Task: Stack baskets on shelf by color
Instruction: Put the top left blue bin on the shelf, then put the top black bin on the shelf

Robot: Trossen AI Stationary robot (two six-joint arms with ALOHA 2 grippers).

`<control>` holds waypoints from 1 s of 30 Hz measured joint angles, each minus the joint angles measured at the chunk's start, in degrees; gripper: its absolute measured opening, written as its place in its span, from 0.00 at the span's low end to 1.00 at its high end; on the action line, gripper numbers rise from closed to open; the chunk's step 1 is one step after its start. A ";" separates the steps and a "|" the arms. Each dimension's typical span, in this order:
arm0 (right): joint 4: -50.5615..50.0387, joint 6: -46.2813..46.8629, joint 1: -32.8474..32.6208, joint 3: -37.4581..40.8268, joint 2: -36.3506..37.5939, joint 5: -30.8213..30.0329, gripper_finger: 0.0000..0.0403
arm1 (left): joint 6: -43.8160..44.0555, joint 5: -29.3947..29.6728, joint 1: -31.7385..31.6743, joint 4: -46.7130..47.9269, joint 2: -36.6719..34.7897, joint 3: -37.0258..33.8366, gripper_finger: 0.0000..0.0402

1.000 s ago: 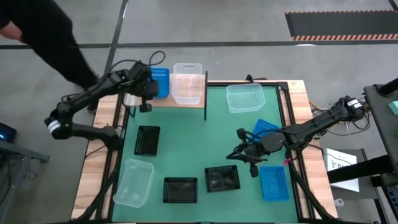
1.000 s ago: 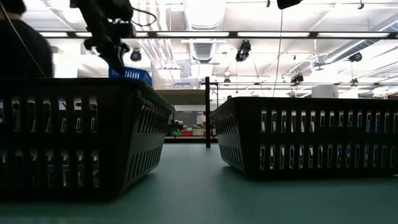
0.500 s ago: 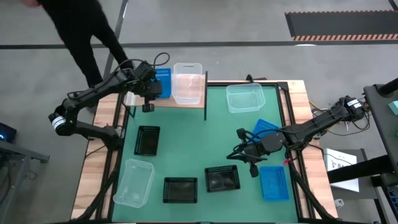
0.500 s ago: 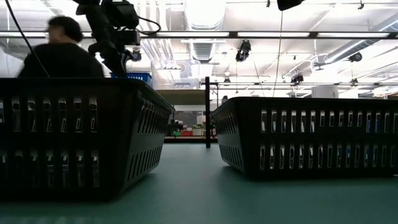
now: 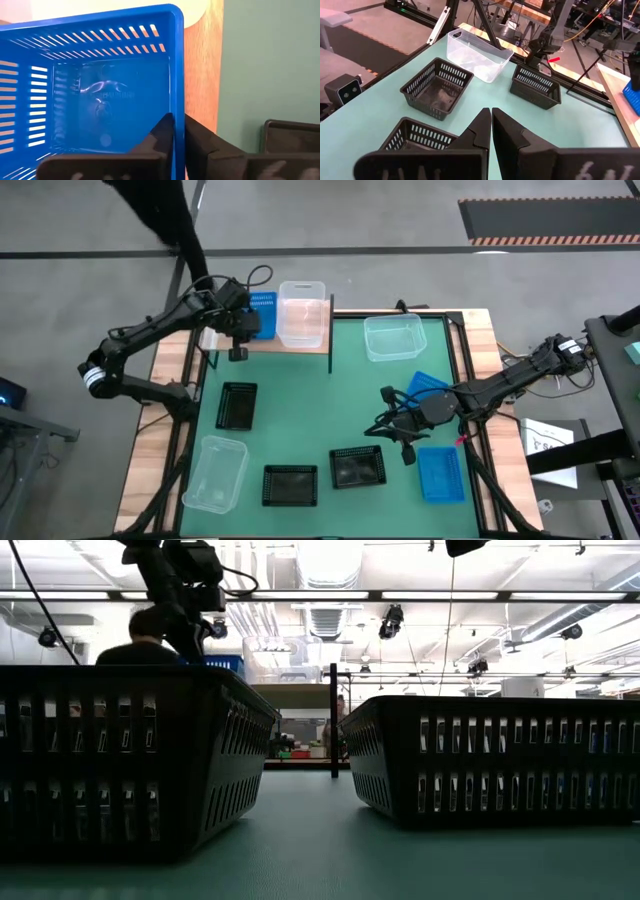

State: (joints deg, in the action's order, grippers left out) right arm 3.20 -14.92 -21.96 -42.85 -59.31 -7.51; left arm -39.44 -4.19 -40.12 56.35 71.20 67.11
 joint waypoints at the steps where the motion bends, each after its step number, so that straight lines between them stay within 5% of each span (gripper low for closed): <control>1: 0.00 0.00 0.00 0.00 0.00 0.00 0.02 | 0.00 0.00 0.00 0.06 0.00 0.00 0.07; 13: 0.00 0.66 -0.02 0.00 -0.01 0.02 0.02 | 4.43 -0.09 0.41 0.03 -0.40 0.81 0.32; 21: 0.00 1.51 -0.02 0.00 -0.01 0.02 0.02 | 6.92 -0.09 2.25 0.32 -3.19 1.23 0.35; 30: 0.02 2.36 -0.02 0.00 -0.02 0.02 0.02 | 20.53 -0.09 5.53 -0.27 -8.44 2.40 0.35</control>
State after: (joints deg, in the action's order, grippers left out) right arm 3.22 -12.56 -21.98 -42.85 -59.33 -7.49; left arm -18.91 -4.27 -34.58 56.07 62.76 69.52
